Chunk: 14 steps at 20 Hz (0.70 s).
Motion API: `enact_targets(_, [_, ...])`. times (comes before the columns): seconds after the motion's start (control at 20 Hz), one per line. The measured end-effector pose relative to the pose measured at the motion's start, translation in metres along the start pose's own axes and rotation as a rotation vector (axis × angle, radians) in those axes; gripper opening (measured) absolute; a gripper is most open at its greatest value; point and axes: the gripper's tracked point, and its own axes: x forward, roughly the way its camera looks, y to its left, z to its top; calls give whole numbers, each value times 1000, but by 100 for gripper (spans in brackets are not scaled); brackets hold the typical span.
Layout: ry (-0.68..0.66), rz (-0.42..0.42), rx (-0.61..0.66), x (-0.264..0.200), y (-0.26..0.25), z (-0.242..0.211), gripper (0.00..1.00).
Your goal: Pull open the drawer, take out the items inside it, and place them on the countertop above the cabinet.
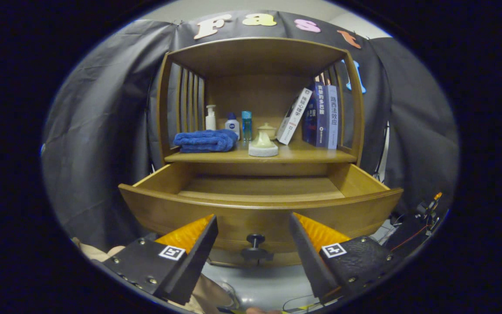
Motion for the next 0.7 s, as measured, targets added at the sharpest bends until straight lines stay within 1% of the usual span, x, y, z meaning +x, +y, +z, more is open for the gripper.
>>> enact_targets(0.35, [-14, -32, 0, 15, -6, -3, 98])
enact_targets(0.7, [-50, -80, -28, 18, -8, -3, 97])
